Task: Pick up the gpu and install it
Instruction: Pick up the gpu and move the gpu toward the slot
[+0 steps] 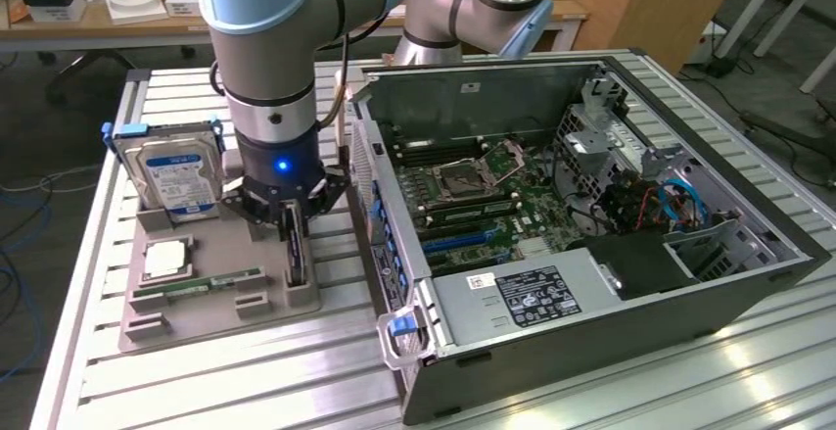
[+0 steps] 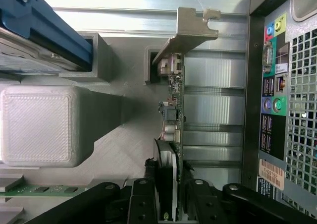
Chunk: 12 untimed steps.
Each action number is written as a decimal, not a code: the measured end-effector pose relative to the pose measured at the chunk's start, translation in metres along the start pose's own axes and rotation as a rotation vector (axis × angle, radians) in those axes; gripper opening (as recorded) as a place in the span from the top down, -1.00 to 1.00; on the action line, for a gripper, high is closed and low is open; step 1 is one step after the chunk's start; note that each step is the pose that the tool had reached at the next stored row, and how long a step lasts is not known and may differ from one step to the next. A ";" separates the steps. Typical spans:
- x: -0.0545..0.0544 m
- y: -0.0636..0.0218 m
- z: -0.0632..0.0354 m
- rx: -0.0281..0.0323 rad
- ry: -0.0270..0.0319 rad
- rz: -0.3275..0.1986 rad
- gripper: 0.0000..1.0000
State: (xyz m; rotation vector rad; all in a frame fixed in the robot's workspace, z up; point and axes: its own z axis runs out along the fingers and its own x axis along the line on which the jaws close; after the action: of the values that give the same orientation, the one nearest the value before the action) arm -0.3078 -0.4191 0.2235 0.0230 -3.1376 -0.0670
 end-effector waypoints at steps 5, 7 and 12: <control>0.000 0.0000 0.0000 0.0000 -0.0001 0.000 0.40; 0.000 0.0000 0.0000 -0.0002 -0.0001 0.000 0.40; 0.002 0.0000 0.0001 -0.0006 -0.0004 0.000 0.40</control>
State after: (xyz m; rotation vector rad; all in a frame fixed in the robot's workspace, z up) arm -0.3096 -0.4191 0.2234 0.0229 -3.1380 -0.0680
